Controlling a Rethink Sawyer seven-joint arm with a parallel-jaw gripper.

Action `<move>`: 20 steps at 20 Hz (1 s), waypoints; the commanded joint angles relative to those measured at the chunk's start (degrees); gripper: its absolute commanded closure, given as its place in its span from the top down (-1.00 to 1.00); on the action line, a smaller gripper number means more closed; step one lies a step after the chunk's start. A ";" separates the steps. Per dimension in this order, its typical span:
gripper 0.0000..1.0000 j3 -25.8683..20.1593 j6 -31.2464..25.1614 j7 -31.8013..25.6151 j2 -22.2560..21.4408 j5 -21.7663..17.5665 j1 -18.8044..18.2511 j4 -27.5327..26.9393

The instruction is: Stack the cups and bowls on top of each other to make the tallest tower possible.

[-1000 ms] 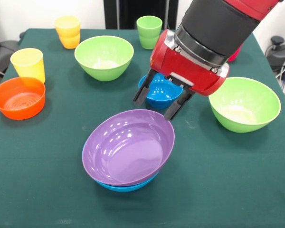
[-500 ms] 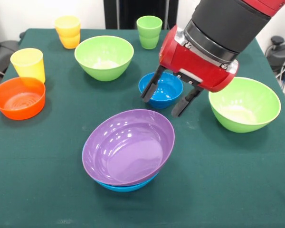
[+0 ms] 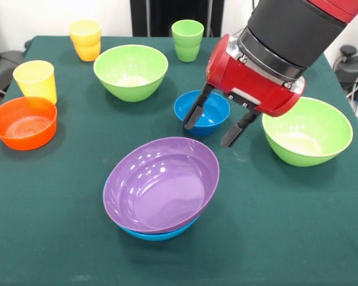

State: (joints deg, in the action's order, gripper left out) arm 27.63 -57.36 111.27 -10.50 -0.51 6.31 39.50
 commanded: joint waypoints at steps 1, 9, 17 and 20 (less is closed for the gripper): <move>1.00 -6.43 2.98 3.80 4.17 -0.81 0.02 3.16; 1.00 -6.47 6.04 2.83 6.04 -1.47 -0.73 2.40; 1.00 -6.60 5.16 3.33 8.10 0.01 -0.62 -0.83; 1.00 -6.48 4.46 2.81 7.90 0.18 -0.54 -1.08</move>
State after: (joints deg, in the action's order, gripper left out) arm 27.62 -53.65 111.27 -4.80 -0.51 6.26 39.12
